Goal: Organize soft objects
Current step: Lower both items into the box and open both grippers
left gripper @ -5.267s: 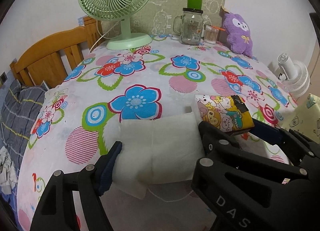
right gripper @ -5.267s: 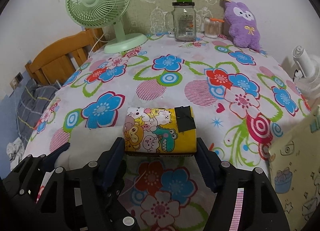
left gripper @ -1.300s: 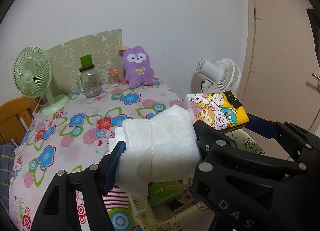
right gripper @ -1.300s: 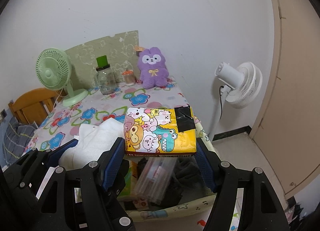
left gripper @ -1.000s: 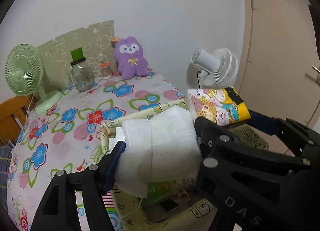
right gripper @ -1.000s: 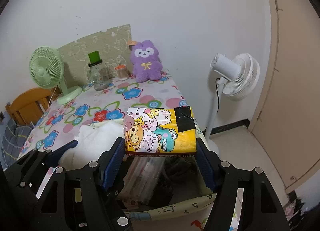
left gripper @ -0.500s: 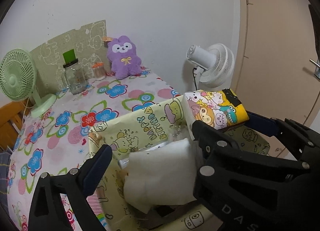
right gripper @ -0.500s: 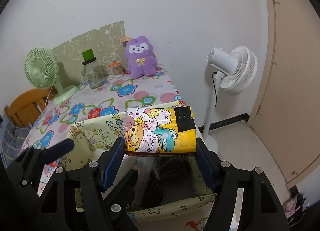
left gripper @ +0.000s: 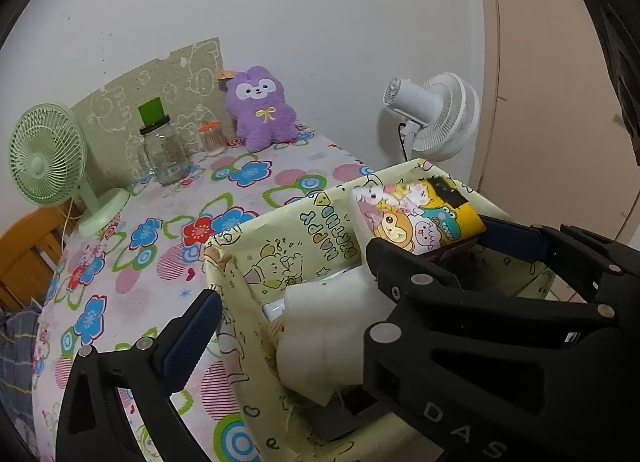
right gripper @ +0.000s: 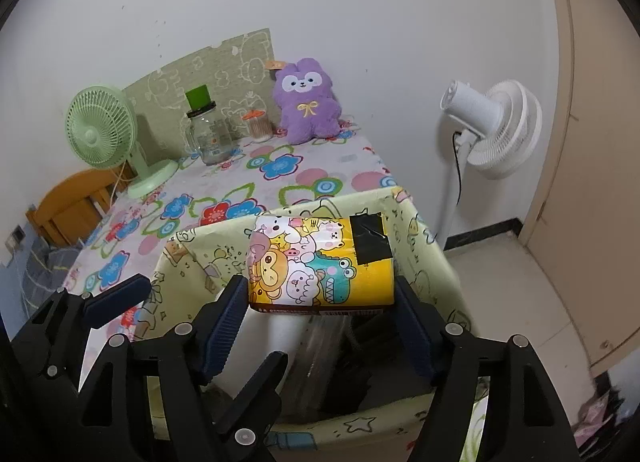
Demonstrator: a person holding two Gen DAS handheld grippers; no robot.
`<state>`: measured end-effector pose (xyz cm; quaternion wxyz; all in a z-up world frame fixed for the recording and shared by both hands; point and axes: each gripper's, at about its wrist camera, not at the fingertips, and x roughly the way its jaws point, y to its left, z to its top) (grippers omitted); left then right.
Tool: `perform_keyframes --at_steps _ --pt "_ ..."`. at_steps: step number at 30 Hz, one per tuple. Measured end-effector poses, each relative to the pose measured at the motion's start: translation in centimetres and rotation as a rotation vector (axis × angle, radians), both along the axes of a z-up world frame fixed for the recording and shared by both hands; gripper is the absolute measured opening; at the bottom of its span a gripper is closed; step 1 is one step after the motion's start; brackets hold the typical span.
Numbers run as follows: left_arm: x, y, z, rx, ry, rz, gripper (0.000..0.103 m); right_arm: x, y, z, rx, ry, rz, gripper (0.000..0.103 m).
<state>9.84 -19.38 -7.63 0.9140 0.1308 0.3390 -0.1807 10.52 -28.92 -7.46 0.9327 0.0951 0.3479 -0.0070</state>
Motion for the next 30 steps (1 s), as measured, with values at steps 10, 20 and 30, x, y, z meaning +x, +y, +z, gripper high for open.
perform_keyframes --at_steps 10,20,30 --pt "-0.9 0.2 -0.2 0.007 -0.006 -0.01 0.103 -1.2 0.2 -0.2 0.004 0.015 -0.005 0.083" --pt "-1.9 1.0 0.8 -0.048 0.006 -0.01 0.103 -2.9 0.7 0.6 -0.007 -0.008 -0.015 0.087" --pt "-2.7 2.6 2.5 -0.075 -0.027 0.013 0.103 -3.8 2.4 2.7 -0.032 -0.053 -0.001 0.087"
